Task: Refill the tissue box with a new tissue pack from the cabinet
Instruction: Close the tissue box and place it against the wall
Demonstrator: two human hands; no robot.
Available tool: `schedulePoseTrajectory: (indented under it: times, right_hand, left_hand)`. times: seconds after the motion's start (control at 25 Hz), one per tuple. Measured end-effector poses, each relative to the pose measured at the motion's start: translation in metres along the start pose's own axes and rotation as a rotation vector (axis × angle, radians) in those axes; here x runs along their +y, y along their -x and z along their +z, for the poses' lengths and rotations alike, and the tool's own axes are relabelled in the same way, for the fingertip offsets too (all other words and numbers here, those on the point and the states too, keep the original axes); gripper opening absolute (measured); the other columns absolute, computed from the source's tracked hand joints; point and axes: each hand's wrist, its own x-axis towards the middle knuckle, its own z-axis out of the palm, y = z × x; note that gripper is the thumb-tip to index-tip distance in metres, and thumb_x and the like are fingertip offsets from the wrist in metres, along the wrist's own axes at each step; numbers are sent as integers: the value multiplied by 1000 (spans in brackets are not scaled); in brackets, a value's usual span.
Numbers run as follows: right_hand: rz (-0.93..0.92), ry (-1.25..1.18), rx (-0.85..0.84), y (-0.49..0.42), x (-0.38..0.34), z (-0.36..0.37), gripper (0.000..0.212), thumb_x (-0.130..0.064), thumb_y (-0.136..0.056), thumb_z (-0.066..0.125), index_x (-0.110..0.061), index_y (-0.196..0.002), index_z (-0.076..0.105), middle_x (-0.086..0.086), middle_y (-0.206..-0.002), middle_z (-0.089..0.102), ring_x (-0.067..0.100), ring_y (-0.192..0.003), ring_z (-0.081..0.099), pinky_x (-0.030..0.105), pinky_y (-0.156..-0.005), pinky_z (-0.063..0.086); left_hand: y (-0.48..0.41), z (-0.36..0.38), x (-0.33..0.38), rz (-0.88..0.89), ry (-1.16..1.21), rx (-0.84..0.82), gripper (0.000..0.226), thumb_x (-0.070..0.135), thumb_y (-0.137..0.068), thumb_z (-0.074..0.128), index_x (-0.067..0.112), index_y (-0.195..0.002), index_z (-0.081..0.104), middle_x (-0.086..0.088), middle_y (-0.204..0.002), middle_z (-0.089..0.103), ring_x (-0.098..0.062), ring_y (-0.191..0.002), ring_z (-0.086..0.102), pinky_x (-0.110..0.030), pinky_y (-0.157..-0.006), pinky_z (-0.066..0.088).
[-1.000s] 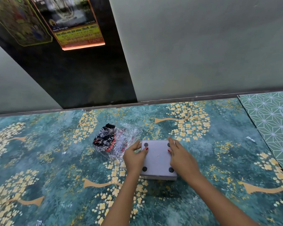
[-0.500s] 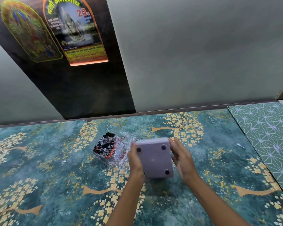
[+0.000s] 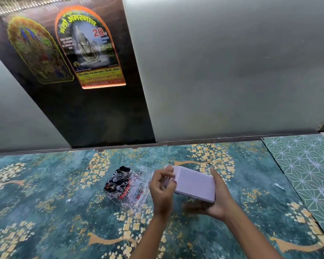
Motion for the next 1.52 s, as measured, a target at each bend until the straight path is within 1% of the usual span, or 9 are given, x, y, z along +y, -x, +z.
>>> schedulePoseTrajectory:
  times: [0.08, 0.24, 0.32, 0.52, 0.64, 0.76, 0.92, 1.08, 1.52]
  right_hand:
    - [-131, 43, 77, -12, -6, 2, 43, -46, -75, 54, -11, -101, 57, 16, -75, 61, 32, -67, 57, 41, -61, 54]
    - [-473, 359, 121, -42, -10, 0, 93, -34, -43, 72, -34, -124, 27, 16, -114, 51, 28, -80, 59, 29, -46, 52]
    - [-461, 458, 73, -52, -8, -2, 104, -32, -38, 76, -32, -127, 22, 15, -121, 49, 28, -87, 60, 28, -50, 54]
    - [-334, 758, 112, -80, -21, -1, 79, -20, -68, 76, -15, -135, 35, 13, -129, 53, 32, -107, 57, 48, -81, 55]
    - [-412, 873, 198, -101, -44, 21, 53, -25, -78, 67, -9, -126, 50, 16, -122, 61, 27, -97, 58, 36, -72, 52]
    - [-463, 1023, 274, -124, -59, 42, 43, -20, -83, 59, -9, -124, 52, 17, -125, 61, 29, -103, 57, 34, -80, 45]
    - [-464, 1182, 236, -148, -60, 55, 70, -9, -74, 61, -19, -136, 28, 15, -125, 59, 32, -109, 57, 37, -85, 50]
    - [-618, 1167, 468, -144, -75, 63, 33, -10, -79, 55, -10, -112, 59, 19, -112, 66, 34, -102, 61, 31, -71, 46]
    - [-546, 1097, 199, -144, -50, 47, 76, 7, -75, 57, -2, -139, 18, 6, -136, 37, 29, -109, 54, 34, -86, 52]
  left_hand:
    - [-7, -3, -5, -41, -146, -95, 26, 9, -60, 54, 17, -84, 56, -3, -107, 60, -16, -112, 54, -30, -90, 51]
    - [-21, 1, -15, -713, -35, -96, 30, 20, -84, 55, 10, -110, 47, -12, -107, 52, -25, -92, 54, -31, -62, 53]
    - [-29, -4, -24, -903, 35, -98, 27, 30, -86, 53, 11, -105, 49, -10, -93, 57, -29, -85, 58, -36, -68, 51]
    - [-59, -20, -45, -718, -342, -37, 23, 25, -86, 58, 13, -101, 45, -12, -100, 63, -24, -68, 64, -25, -51, 50]
    - [-94, -17, -47, -640, -419, -84, 29, 20, -88, 56, 3, -110, 51, -14, -101, 63, -20, -67, 62, -22, -50, 48]
    - [-126, -3, -47, -695, -177, -57, 35, 12, -89, 51, -1, -121, 46, -21, -119, 61, -27, -85, 61, -24, -48, 49]
    - [-144, 8, -51, -688, 104, -65, 41, 2, -87, 46, -6, -126, 39, -21, -129, 55, -31, -96, 62, -26, -59, 57]
    - [-144, 13, -46, -712, 189, -171, 36, 3, -90, 38, -4, -125, 44, -11, -98, 68, -15, -73, 65, -24, -63, 54]
    - [-154, 2, -56, -616, 46, -216, 35, 7, -87, 47, 0, -120, 38, -19, -122, 53, -19, -91, 55, -27, -67, 44]
